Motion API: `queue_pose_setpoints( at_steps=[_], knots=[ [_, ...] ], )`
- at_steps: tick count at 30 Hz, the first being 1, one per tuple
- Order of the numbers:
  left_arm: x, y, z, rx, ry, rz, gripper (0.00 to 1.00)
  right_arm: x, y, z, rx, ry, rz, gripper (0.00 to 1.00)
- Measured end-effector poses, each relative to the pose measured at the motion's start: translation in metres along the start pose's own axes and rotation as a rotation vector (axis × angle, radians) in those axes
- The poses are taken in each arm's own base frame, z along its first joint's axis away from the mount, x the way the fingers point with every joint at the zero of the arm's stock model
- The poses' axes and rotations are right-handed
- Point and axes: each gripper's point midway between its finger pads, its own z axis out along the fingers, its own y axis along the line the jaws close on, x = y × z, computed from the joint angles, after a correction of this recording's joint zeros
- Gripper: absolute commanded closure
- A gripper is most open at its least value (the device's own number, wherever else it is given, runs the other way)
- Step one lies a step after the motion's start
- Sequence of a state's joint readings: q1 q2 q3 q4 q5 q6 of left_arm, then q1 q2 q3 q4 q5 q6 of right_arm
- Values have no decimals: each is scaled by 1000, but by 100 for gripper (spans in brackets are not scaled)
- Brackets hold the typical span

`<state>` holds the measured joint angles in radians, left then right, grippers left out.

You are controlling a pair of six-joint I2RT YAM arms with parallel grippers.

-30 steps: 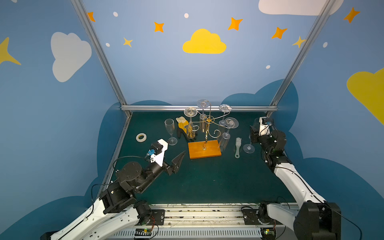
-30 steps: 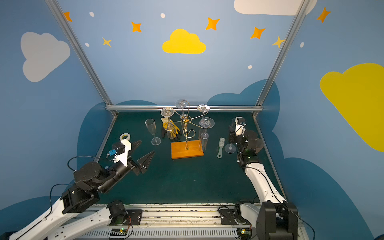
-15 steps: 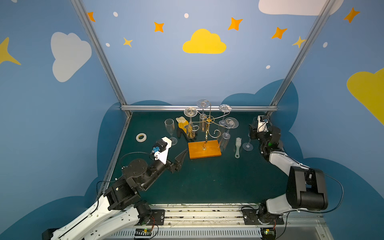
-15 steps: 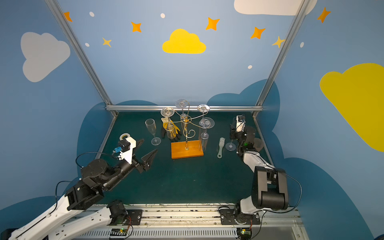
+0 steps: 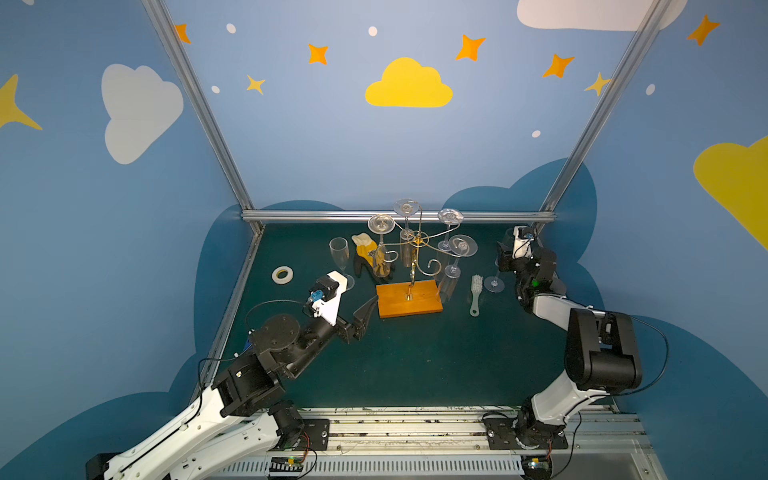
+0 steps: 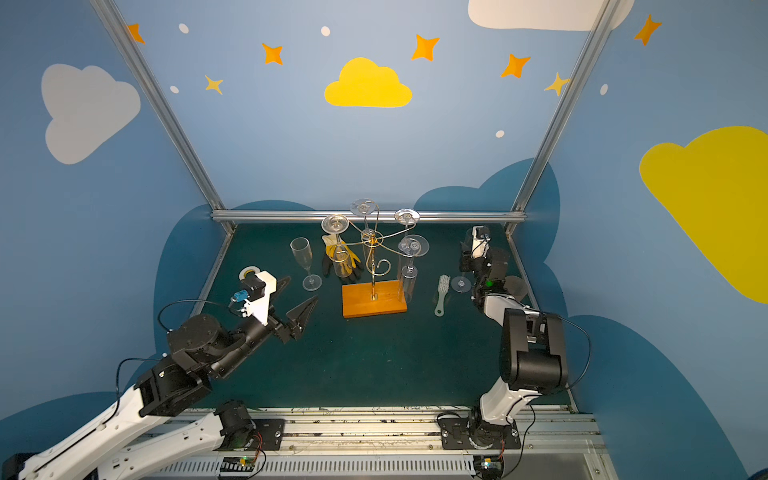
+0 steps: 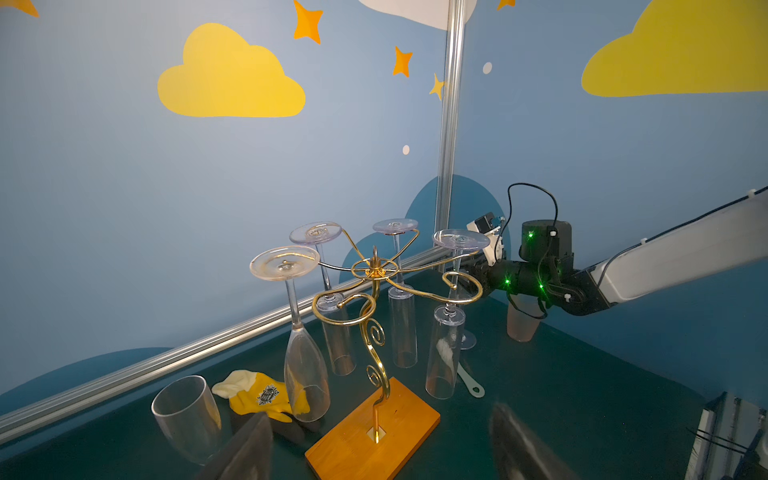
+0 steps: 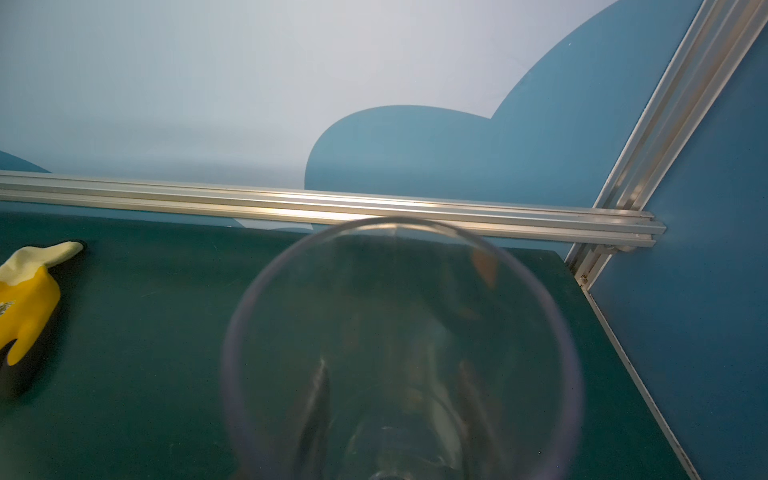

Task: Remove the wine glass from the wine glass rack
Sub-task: 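Lower the flute onto the table with the right gripper and raise the arm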

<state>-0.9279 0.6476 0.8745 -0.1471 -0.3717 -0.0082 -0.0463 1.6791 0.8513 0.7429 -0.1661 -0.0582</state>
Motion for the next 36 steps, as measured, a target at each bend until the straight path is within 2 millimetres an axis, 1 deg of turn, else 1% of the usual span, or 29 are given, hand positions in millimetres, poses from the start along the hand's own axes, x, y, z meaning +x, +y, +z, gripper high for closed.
queue_pose_setpoints(
  at_steps=[5,12,13,14,17,20,23,30,36],
  knots=[
    [-2,1,-2,-3,-6,-2,18,-2,-5,4,11,-53,14,77],
    [-3,2,-4,-3,-12,-3,18,-1,-8,3,14,-115,22,76],
    [-3,2,-4,-3,-12,-3,18,-2,-8,3,13,-120,20,73],
    [-3,2,-4,-3,-13,-4,18,-2,-8,3,12,-121,20,67],
    [-4,2,-4,-4,-14,-4,18,-2,-7,3,7,-122,14,42],
    [-4,3,-5,-8,-16,-4,18,-2,-7,3,4,-121,11,30],
    [-5,3,-5,-11,-19,-5,18,-2,-7,3,3,-120,9,25],
    [-9,6,-9,-21,-33,-9,17,-1,-7,3,4,-119,8,17],
    [-13,10,-16,-29,-55,-13,17,-8,-8,-1,14,-121,4,15]
  ],
)
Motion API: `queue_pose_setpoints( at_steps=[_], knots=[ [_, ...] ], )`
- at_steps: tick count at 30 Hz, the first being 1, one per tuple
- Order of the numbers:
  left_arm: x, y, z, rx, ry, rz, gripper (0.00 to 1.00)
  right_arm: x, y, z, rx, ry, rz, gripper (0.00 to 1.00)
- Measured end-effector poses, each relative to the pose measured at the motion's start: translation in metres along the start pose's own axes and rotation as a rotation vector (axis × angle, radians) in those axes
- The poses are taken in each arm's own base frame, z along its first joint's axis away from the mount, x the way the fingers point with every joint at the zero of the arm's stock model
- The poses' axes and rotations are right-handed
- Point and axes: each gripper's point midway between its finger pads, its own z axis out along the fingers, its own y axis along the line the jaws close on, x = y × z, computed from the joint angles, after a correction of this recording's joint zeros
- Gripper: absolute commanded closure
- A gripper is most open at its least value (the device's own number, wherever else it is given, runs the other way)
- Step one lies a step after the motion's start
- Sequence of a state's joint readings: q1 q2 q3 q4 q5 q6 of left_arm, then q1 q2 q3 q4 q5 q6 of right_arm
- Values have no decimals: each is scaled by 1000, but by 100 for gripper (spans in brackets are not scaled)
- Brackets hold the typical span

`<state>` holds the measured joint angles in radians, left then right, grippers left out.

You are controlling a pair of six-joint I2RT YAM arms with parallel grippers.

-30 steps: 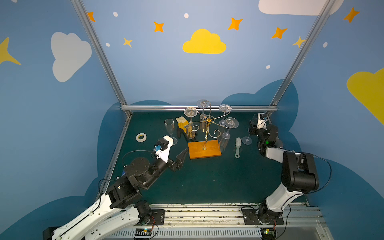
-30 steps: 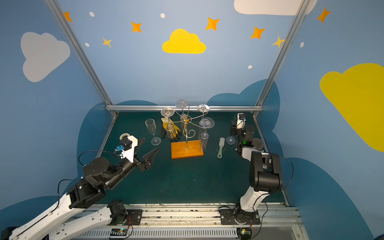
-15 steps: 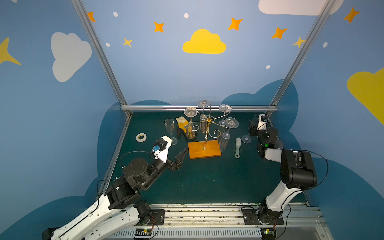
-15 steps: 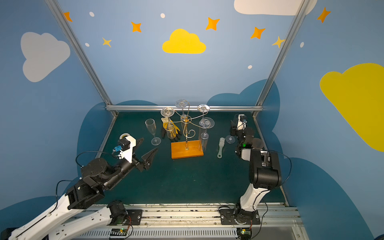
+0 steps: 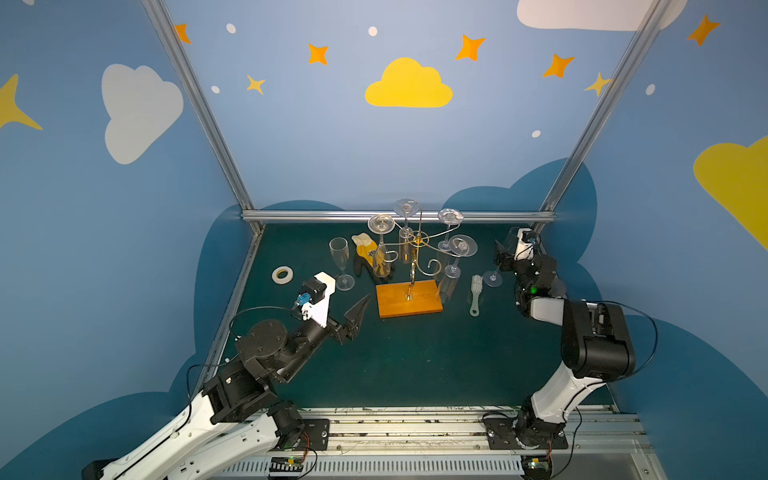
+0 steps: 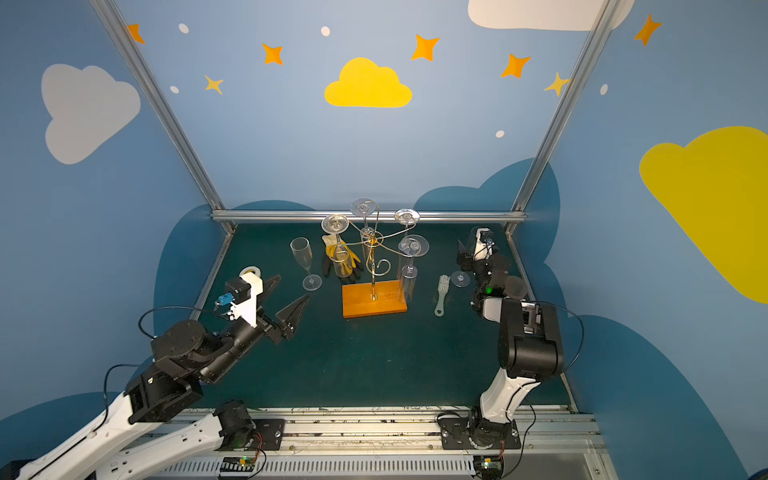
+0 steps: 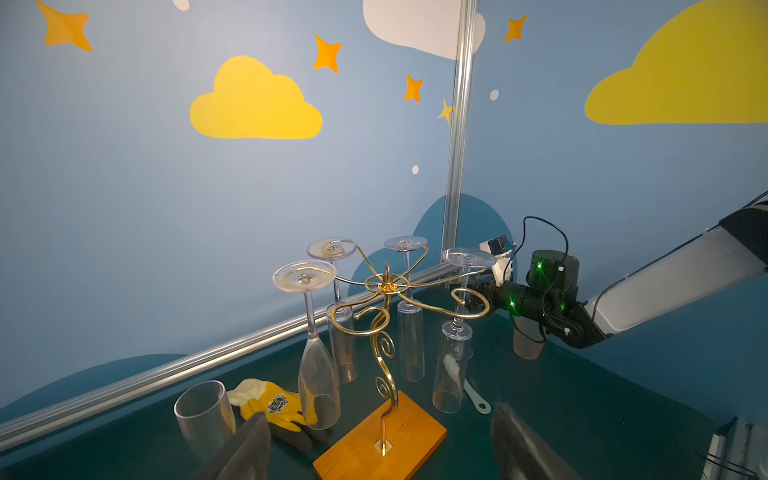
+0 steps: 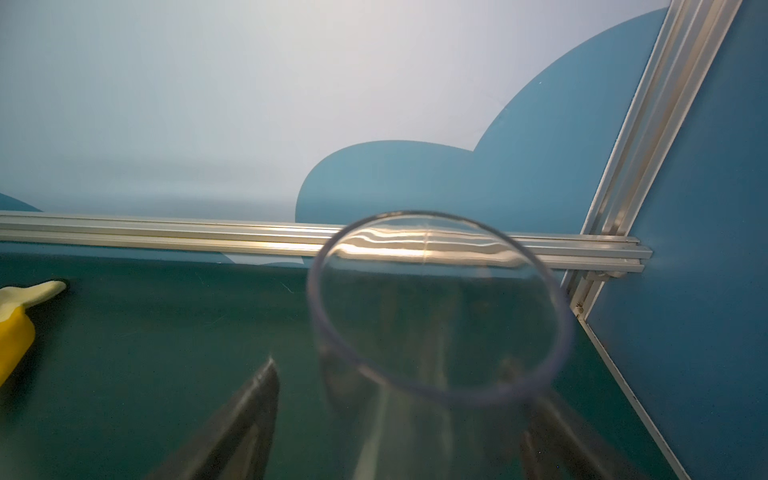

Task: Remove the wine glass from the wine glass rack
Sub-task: 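Lower the flute onto the table with the right gripper and raise the arm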

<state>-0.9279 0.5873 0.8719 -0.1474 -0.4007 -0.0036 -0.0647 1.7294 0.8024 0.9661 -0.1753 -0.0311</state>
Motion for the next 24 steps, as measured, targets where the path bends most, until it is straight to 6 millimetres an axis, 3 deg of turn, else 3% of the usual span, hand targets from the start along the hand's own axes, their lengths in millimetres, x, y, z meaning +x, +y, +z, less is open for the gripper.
queue_pose_setpoints(
  at_steps=[12,24],
  knots=[
    [-6,8,-10,-24,-36,13,15,-53,0,-30,22,-59,-23,15],
    [0,24,-14,-100,-45,37,10,-107,18,-96,-13,8,71,16]
  ],
)
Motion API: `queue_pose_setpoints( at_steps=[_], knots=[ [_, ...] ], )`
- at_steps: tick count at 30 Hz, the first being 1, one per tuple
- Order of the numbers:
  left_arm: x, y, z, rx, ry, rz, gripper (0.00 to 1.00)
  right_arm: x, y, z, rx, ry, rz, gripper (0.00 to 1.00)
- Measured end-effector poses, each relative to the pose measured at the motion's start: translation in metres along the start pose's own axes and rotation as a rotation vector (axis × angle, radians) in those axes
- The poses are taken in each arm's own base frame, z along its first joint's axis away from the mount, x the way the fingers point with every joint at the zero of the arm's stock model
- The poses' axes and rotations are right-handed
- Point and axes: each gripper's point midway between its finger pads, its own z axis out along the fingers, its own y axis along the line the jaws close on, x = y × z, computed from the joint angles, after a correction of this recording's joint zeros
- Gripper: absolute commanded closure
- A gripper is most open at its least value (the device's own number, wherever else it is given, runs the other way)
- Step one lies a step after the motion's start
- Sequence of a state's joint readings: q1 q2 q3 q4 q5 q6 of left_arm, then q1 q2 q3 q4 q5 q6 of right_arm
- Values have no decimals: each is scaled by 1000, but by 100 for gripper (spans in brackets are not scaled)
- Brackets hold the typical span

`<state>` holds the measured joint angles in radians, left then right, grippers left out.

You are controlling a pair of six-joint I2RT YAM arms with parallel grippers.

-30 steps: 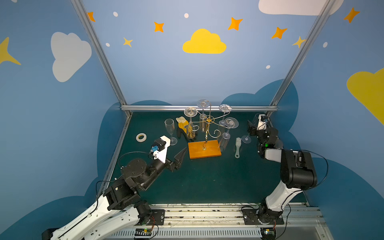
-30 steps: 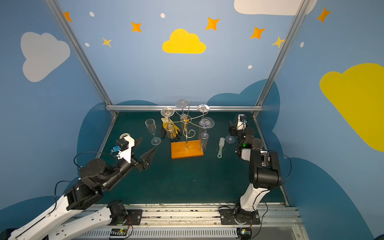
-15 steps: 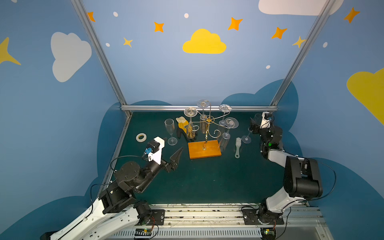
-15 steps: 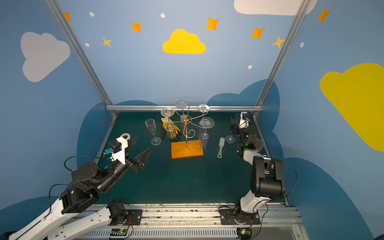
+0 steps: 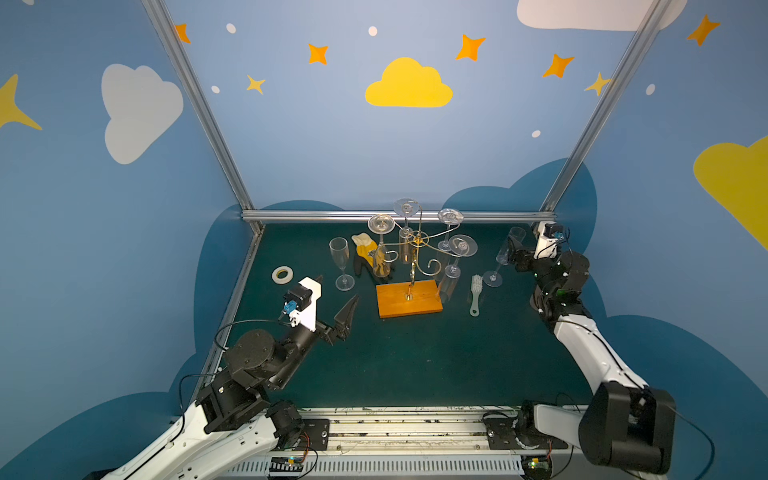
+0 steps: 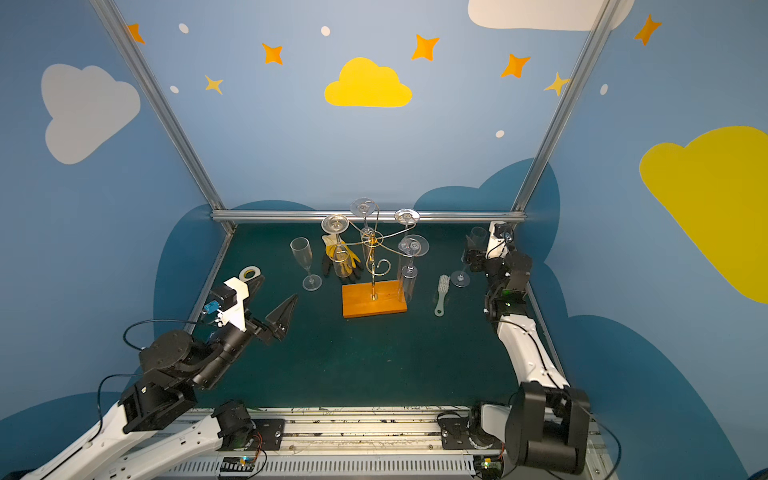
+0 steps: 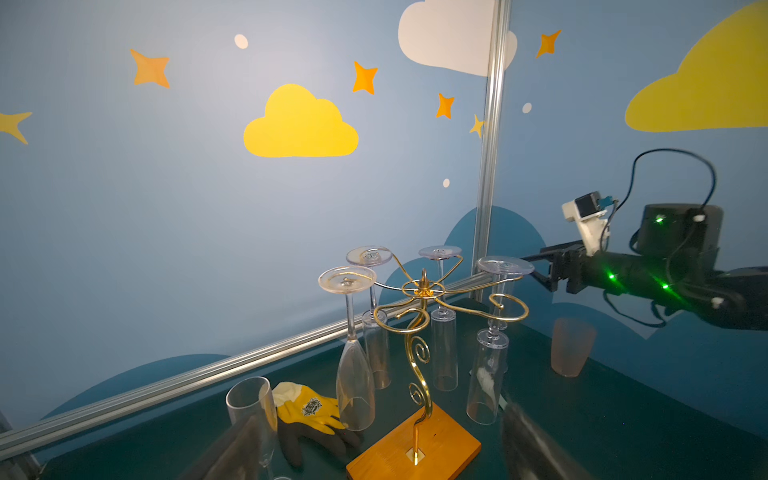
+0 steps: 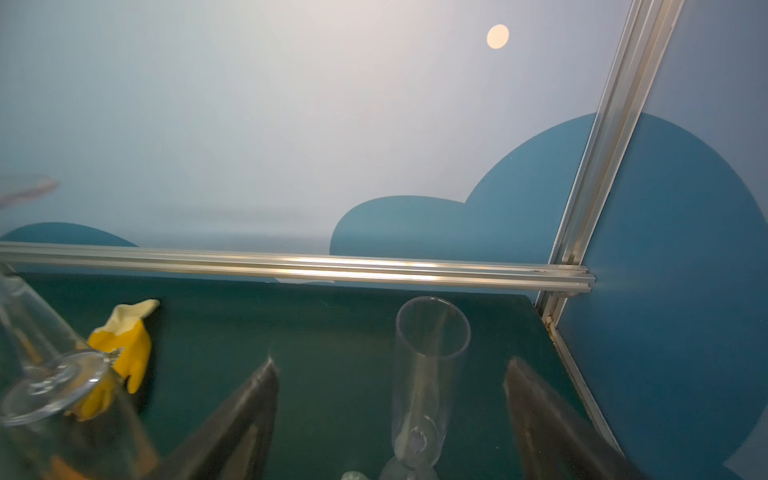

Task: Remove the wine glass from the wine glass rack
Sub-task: 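Swing the right gripper back toward the rack, turning the wrist sideways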

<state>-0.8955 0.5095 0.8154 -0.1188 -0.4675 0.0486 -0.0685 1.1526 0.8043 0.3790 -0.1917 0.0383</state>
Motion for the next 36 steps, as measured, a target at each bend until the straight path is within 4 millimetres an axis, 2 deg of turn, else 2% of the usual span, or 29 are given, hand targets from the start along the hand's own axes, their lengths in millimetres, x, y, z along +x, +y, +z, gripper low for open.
queue_pose_setpoints(
  at_steps=[4,7,17,24,29,36],
  knots=[
    [2,7,3,-27,7,6,10,-15,12,-32,-22,7,108,17],
    [6,9,7,-35,21,13,10,-15,23,-53,-50,66,199,19],
    [19,7,19,-20,48,-5,9,-42,72,-106,-240,199,517,23],
    [25,8,18,-16,53,-51,9,-31,98,-107,-366,294,805,27],
    [25,8,15,-15,36,-83,8,-22,114,-108,-405,367,856,27],
    [27,8,15,-14,35,-110,8,-28,131,-110,-469,404,900,28]
  ],
)
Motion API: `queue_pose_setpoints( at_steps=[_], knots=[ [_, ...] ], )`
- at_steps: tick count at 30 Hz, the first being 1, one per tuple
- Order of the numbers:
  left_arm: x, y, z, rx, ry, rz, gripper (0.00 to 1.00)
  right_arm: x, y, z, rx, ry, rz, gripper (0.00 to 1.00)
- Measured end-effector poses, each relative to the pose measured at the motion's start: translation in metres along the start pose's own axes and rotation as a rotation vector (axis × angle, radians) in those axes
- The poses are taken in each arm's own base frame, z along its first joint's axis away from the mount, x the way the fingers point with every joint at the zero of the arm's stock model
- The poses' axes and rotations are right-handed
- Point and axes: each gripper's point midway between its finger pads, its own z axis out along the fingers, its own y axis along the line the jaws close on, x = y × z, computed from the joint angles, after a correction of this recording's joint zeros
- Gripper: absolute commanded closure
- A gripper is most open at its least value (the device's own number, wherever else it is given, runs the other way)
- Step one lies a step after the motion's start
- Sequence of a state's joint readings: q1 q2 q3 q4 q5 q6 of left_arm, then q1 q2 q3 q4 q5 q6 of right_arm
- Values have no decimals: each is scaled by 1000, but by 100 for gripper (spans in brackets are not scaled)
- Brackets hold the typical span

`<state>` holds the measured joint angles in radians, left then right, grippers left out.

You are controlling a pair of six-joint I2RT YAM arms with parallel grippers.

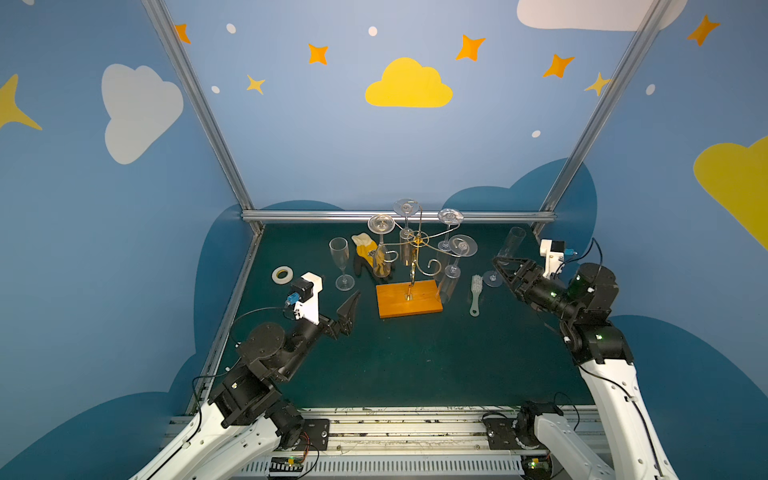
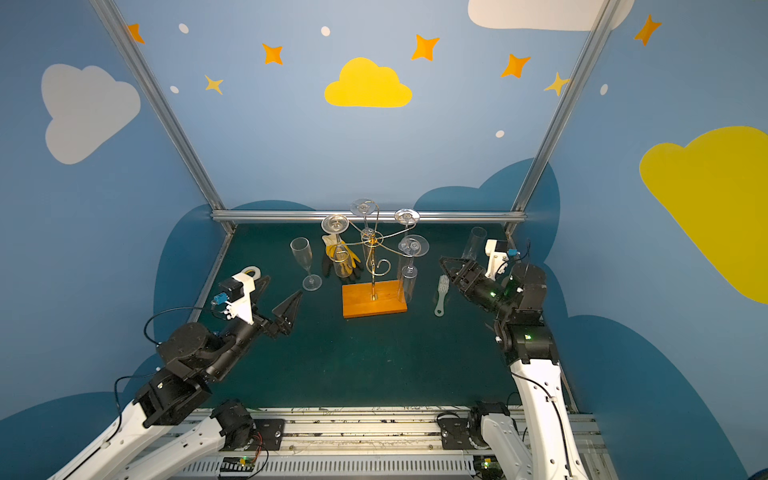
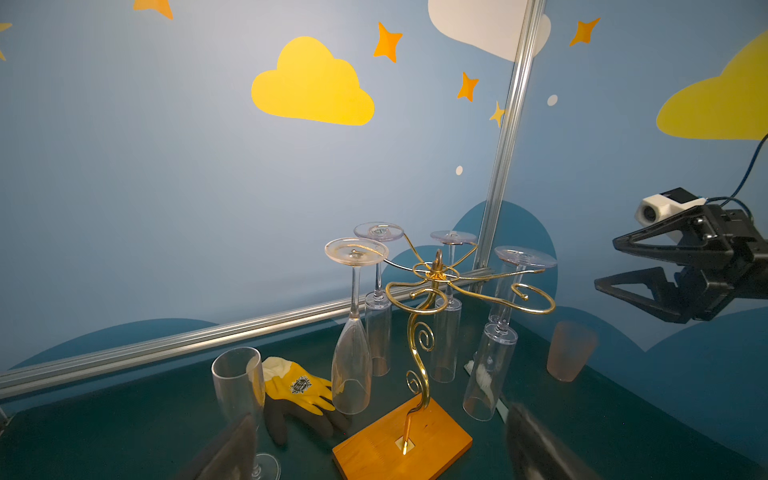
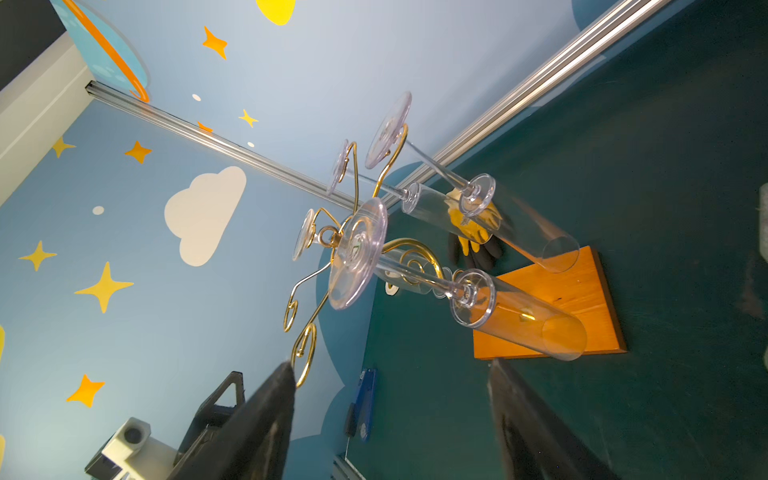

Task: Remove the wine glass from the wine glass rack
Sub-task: 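Swing the right gripper back toward the rack, turning the wrist sideways, then close the right gripper on the stem of a hanging clear flute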

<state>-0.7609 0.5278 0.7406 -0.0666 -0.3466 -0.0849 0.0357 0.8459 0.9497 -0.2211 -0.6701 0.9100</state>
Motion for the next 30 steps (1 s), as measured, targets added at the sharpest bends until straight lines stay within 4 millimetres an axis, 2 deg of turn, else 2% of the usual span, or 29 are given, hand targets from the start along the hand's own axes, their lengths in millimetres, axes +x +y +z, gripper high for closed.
queue_pose_setpoints(
  at_steps=[9,16,30],
  knots=[
    [4,-1,1,6,5,-27,8,-2,5,19,-54,54,75,36],
    [3,-1,-1,14,-1,-54,8,-1,3,33,-66,84,120,50],
    [-5,1,-12,17,-31,-93,8,-7,-1,63,-102,120,188,60]
  ],
)
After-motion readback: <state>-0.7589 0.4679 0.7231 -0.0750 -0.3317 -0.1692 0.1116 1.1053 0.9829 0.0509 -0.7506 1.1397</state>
